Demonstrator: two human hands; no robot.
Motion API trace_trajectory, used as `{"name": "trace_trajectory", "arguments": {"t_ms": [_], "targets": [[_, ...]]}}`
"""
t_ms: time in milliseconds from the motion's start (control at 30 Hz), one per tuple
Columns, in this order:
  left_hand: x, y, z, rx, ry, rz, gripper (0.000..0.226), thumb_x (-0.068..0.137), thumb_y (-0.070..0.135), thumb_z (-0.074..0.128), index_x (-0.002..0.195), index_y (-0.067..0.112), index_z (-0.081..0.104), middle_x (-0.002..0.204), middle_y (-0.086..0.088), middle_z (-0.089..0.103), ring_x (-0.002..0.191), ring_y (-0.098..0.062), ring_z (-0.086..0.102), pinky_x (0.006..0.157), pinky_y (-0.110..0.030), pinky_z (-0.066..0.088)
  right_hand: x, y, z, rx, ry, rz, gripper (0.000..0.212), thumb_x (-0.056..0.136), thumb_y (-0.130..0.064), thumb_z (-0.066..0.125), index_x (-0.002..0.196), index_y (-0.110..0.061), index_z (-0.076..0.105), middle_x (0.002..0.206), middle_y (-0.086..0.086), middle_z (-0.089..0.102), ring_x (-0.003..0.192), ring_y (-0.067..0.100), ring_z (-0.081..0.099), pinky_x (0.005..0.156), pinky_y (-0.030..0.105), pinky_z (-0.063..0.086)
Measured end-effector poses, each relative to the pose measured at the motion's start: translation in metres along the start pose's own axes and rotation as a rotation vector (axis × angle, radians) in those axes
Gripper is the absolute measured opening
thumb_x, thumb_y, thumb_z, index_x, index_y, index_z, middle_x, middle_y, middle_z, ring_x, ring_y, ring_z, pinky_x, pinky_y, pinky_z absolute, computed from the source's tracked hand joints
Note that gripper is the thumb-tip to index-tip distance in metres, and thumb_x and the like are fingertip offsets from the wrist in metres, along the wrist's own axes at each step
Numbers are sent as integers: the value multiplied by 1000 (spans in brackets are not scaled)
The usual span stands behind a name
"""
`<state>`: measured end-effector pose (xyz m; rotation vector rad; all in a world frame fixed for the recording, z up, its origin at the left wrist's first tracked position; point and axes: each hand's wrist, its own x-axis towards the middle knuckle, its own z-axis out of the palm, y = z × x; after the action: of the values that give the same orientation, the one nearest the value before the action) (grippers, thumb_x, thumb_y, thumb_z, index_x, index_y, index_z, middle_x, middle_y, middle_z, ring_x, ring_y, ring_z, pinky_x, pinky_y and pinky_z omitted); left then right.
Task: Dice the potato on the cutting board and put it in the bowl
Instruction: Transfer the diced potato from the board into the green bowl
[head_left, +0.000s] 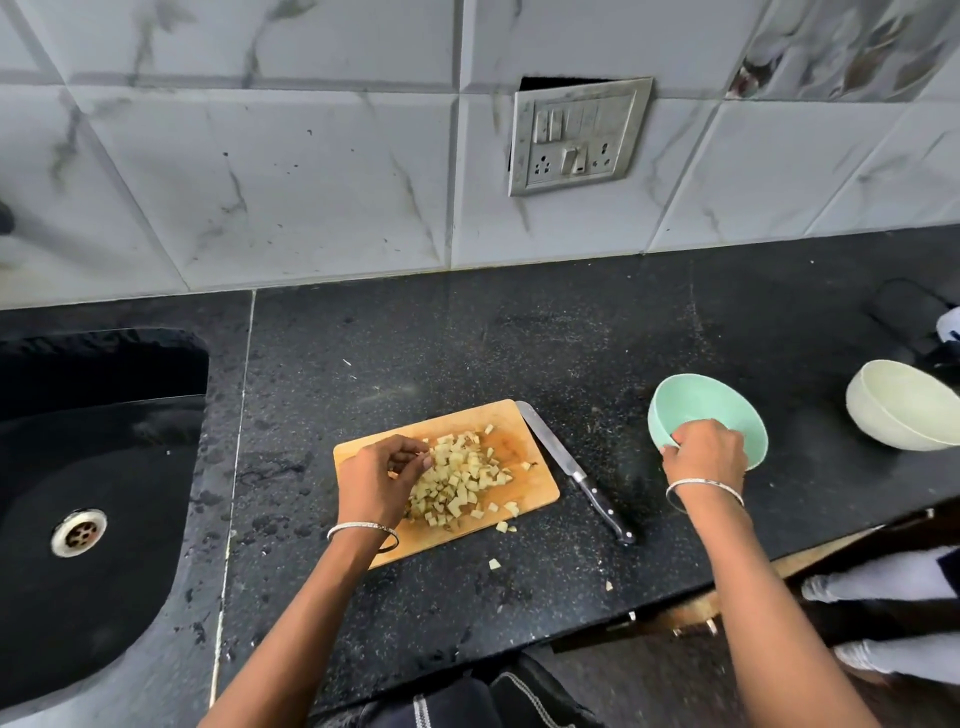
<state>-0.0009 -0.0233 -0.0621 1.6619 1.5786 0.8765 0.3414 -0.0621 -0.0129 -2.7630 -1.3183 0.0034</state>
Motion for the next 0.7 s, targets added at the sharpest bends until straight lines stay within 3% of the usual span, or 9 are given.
{"name": "trace_trajectory", "arguments": {"t_ms": [33,100,167,200,300,433,500,600,700], "targets": [[-1,1,0,6,5,-1,11,82,18,75,91,24,74,76,11,70,74,-4,65,68,-21,53,-3,-3,-1,10,17,-43,15,83,-18,73,75,-6,71,82,17,63,83,38,55,70,38,48],[-3,2,-2,10,15,5,12,84,17,74,95,23,74,77,13,70,75,1,64,65,-9,48,-10,-13,1,58,20,-146,38,81,-13,74,51,-15,53,61,10,51,69,32,51,60,32,41],[-5,3,-3,12,11,12,15,86,14,71,98,22,74,79,13,70,75,7,61,63,-1,42,-21,-24,1,121,-7,-198,52,80,-11,75,44,-17,39,52,4,41,64,28,48,56,29,34],[-6,2,-3,16,2,13,16,86,13,70,100,22,74,82,12,70,76,9,60,64,1,41,-27,-31,1,137,-20,-212,49,79,-10,76,44,-16,42,52,4,43,63,28,48,55,29,34],[-10,1,-5,57,-18,15,19,86,12,70,101,24,74,87,10,72,77,9,60,67,0,40,-42,-48,-2,144,-6,-245,5,79,-9,77,77,-11,73,77,9,66,79,30,55,63,34,46],[-14,1,-9,75,-13,-8,22,82,17,75,101,28,72,85,15,69,77,6,61,70,-11,49,-75,-78,-8,272,31,-425,21,85,-22,72,104,-11,68,99,5,63,94,24,55,80,33,44],[-17,-1,-12,102,-10,-15,32,77,24,80,107,27,69,92,14,68,80,1,62,75,-26,54,-83,-92,-1,322,-144,-538,37,86,-40,69,113,-16,63,108,0,59,103,20,55,86,31,44],[-18,-5,-18,166,-117,-77,71,61,37,89,124,26,59,111,7,57,90,-9,60,79,-26,51,-76,-107,11,214,-454,-587,85,67,-67,74,131,-19,48,131,1,47,122,21,45,102,35,41],[-19,-4,-22,274,-262,-147,110,47,40,95,141,23,41,128,0,43,116,-20,52,100,-33,47,-64,-117,19,121,-537,-612,115,44,-75,80,136,-21,38,144,5,32,132,26,37,110,39,36]]}}
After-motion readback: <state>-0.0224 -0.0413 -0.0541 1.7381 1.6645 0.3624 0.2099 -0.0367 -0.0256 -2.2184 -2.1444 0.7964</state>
